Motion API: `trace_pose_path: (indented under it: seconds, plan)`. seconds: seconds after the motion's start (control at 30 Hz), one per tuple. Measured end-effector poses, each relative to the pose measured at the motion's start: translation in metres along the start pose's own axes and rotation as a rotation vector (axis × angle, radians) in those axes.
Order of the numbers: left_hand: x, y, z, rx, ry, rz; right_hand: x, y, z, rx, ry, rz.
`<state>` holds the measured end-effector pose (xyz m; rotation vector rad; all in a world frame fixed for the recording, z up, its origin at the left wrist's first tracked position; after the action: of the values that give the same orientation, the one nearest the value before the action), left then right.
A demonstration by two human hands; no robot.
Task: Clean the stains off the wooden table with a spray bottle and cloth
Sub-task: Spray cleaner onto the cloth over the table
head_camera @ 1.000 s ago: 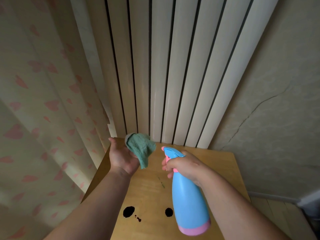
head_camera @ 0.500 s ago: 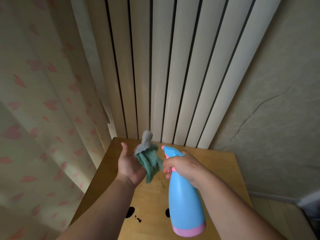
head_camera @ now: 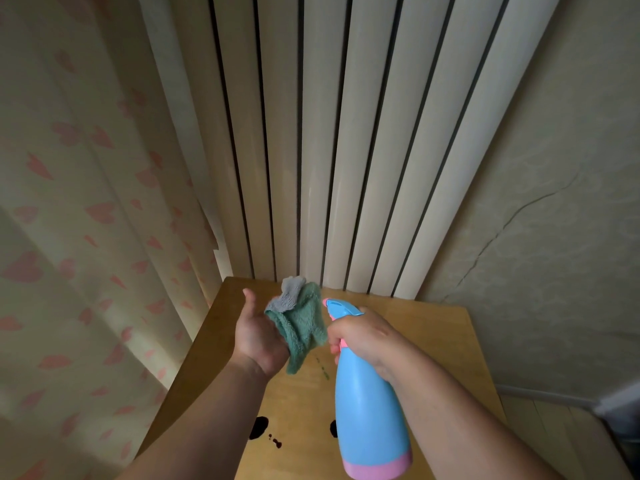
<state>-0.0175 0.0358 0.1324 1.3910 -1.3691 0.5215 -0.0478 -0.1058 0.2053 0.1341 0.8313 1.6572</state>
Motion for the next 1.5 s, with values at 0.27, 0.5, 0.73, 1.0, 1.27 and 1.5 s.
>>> trace_pose_path:
  seconds: [0.27,0.5,0.73,1.0,1.27,1.5]
  plan:
    - [-0.01,-0.005,-0.004,0.022,0.052,-0.039,0.003,0.003,0.0,-0.015,-0.019,0.027]
    - [-0.007,-0.003,-0.003,0.0,0.109,0.04,0.005,0.006,-0.007,-0.012,-0.025,0.065]
    - [-0.014,-0.011,-0.022,0.083,0.231,-0.004,0.006,0.004,-0.018,0.013,0.061,0.074]
    - [-0.022,-0.018,-0.042,0.143,0.274,-0.021,0.004,0.006,-0.023,0.019,0.097,0.111]
    - [-0.017,-0.014,-0.027,0.103,0.148,0.009,0.006,-0.005,-0.017,-0.046,0.029,0.05]
    - [-0.018,-0.017,-0.007,0.024,-0.021,-0.002,0.012,-0.015,-0.007,-0.128,0.059,0.024]
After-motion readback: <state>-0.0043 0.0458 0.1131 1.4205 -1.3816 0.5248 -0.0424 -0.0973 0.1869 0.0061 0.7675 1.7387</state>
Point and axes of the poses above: each hand's wrist, its own y-axis away from the middle knuckle, its own x-axis out of the palm, z = x × y, the point moved 8 cm from there along -y, towards the middle knuckle, and after that the axes turned 2 degrees about -z, right-handed, at the moved point
